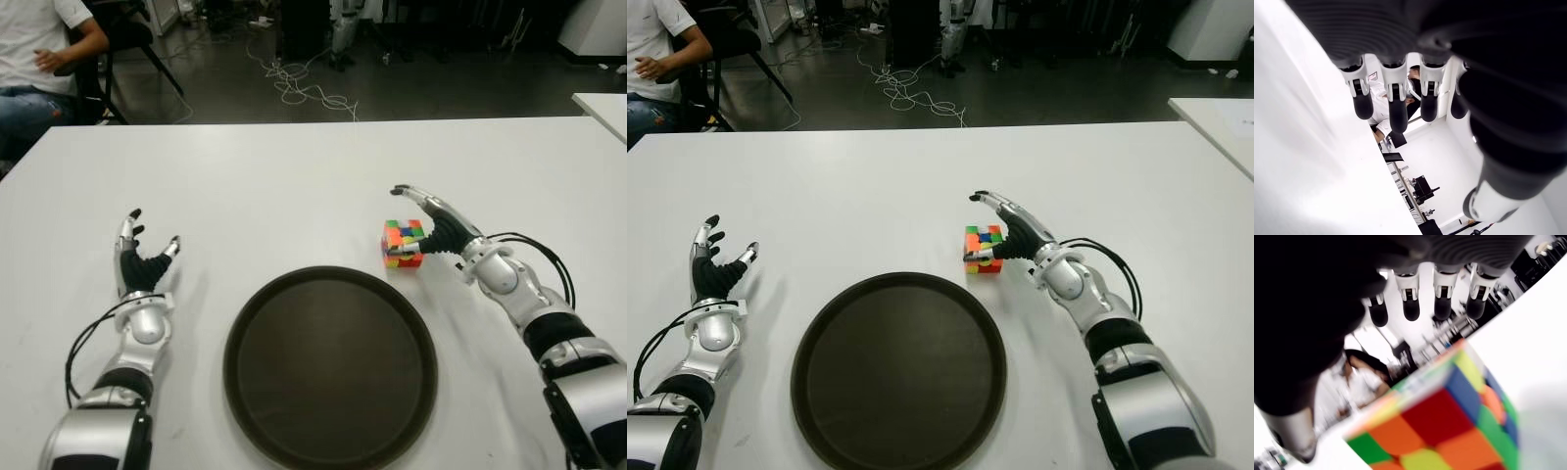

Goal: Pick up the Rubik's Cube and put it in the plate

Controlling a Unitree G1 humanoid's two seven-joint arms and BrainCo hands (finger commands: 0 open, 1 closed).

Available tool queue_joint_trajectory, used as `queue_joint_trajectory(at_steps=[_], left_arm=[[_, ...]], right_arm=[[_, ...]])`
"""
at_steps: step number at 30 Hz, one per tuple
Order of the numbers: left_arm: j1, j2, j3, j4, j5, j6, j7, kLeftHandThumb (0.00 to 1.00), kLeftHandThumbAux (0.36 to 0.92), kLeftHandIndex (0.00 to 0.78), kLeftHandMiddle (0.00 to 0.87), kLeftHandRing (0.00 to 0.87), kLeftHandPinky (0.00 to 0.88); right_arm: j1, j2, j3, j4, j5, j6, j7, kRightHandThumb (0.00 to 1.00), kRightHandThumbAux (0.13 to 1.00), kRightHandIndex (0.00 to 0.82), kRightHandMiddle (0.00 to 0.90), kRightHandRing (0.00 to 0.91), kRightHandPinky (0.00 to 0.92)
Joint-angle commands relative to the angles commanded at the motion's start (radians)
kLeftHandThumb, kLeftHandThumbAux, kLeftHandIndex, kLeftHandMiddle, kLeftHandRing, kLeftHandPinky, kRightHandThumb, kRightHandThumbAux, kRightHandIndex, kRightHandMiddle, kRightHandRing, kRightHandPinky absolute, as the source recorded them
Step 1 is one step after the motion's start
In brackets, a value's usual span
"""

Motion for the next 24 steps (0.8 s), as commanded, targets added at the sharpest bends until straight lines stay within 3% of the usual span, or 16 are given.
queue_joint_trajectory(at_steps=[24], left_arm=[[0.001,0.000,-0.023,-0.008,0.028,0.012,0.049,0.000,0.787,0.111,0.115,0.111,0.090]], right_arm=[[-0.024,-0.082,0.103,-0.126,-0.070,0.103,0.179,0.000,0.732,0.008,0.035,0.042,0.042]])
